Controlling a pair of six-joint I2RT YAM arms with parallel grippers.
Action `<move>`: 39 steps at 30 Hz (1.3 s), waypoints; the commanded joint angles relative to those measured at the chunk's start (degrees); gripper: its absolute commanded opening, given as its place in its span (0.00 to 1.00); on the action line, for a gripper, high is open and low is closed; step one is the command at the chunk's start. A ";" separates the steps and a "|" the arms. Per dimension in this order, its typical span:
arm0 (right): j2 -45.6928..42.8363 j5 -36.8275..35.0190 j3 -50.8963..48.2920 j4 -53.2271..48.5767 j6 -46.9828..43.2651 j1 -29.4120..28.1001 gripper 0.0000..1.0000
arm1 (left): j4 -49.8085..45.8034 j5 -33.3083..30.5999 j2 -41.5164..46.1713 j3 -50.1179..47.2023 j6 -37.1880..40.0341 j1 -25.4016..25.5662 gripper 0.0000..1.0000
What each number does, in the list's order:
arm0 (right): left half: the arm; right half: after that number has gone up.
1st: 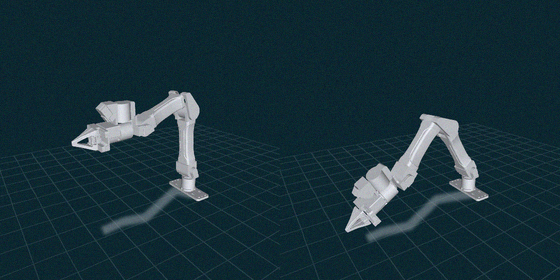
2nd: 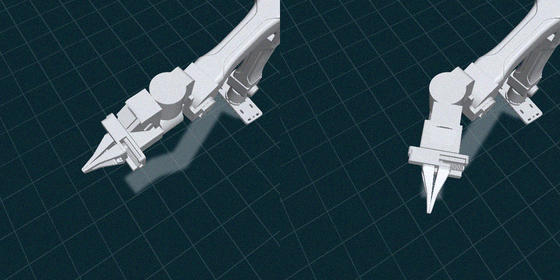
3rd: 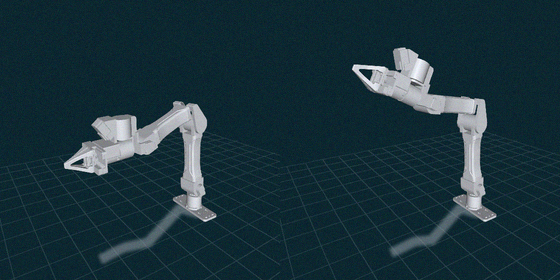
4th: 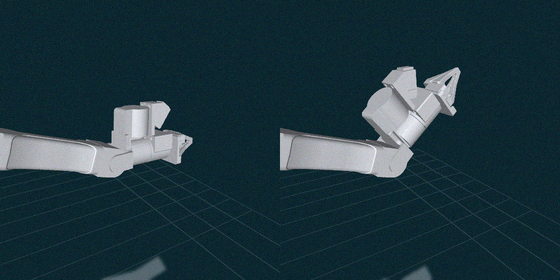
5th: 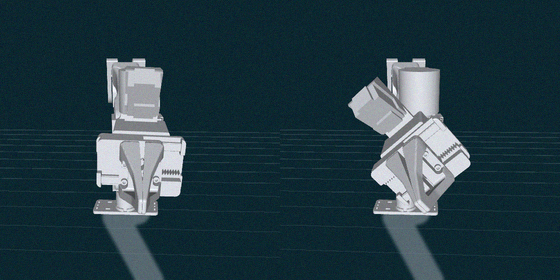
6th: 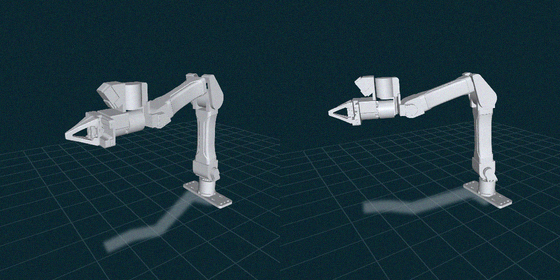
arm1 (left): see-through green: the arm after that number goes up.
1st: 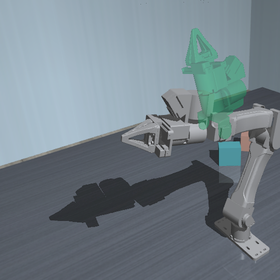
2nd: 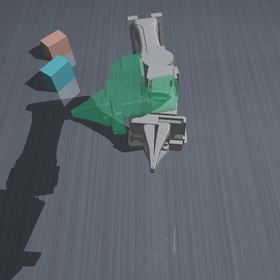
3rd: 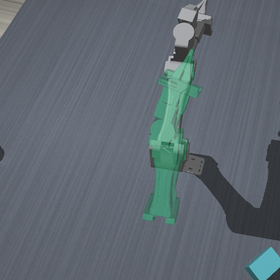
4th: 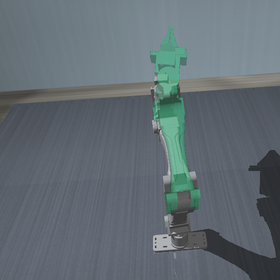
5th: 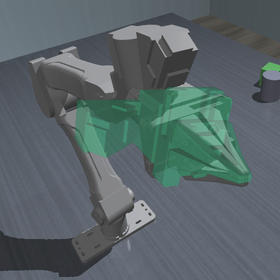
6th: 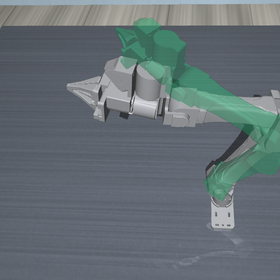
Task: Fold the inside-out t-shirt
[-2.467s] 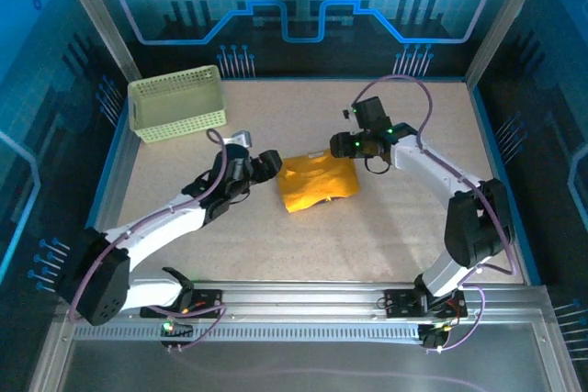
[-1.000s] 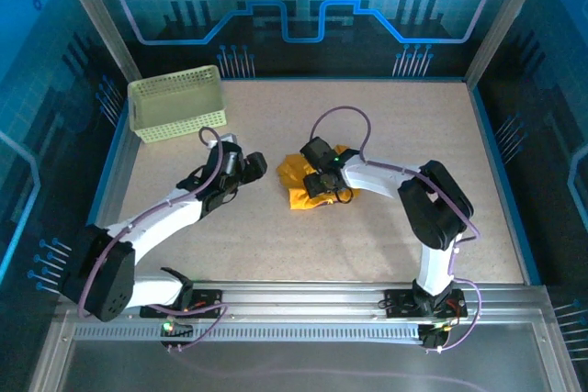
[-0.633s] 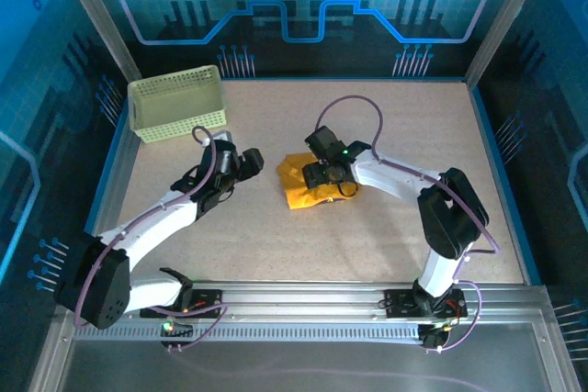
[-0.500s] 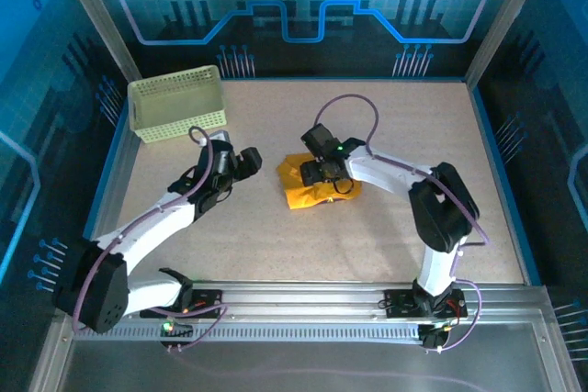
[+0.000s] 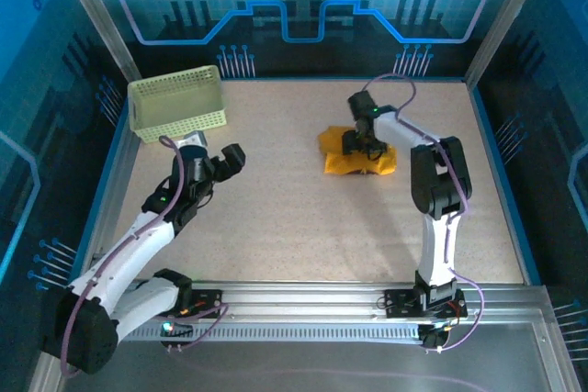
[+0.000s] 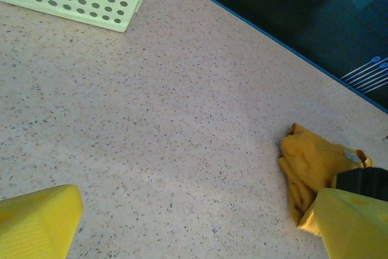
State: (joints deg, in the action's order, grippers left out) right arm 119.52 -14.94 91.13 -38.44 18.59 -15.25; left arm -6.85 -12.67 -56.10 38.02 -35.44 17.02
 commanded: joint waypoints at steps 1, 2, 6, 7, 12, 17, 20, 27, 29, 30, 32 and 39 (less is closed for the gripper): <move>5.35 -1.50 7.37 -4.74 -8.51 6.25 0.80 | -2.58 -1.02 2.22 -0.84 1.77 -1.00 0.99; 7.05 -1.99 9.50 -5.21 -9.99 7.72 0.80 | -2.80 -1.12 2.65 -0.95 1.87 -1.06 0.99; 11.55 -2.12 15.77 -6.01 -13.99 13.01 0.80 | -4.02 -1.82 4.89 -1.02 2.72 -1.71 0.99; 12.71 -1.48 17.65 -6.03 -14.84 14.71 0.80 | -4.38 -2.03 5.23 -1.08 3.04 -1.81 0.99; 20.15 1.07 31.63 -10.34 -19.64 19.52 0.80 | -4.28 -1.73 6.00 -1.96 4.49 -2.18 0.99; 26.24 1.54 45.56 -15.34 -24.75 20.86 0.81 | -3.99 -2.28 6.00 -3.03 5.37 -2.43 0.99; 27.22 2.73 50.18 -17.03 -25.80 21.31 0.81 | -3.55 -2.79 5.95 -3.22 6.18 -2.73 0.99; 12.57 3.09 42.01 -15.63 -22.63 18.86 0.84 | -1.36 -8.79 4.34 -2.50 12.15 -3.13 0.99; 4.15 4.24 31.93 -10.95 -20.89 17.54 0.84 | 1.76 -12.36 2.74 -3.71 14.44 -3.21 0.99; -0.69 4.93 25.23 -7.71 -19.56 16.79 0.85 | 3.54 -14.44 1.52 -4.14 15.48 -3.22 0.99; -10.31 7.50 11.70 0.27 -16.93 15.41 0.86 | 8.43 -16.36 -1.98 -5.40 18.63 -3.43 0.99; -32.06 6.16 -25.64 24.13 -11.97 11.58 1.00 | 16.38 -13.27 -13.13 -4.78 24.70 -7.15 0.99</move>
State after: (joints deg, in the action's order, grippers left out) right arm 89.45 -8.71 75.99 -26.48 2.70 -3.79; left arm 4.29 -25.85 -66.87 32.36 -15.14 11.88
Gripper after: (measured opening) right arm 0.997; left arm 0.989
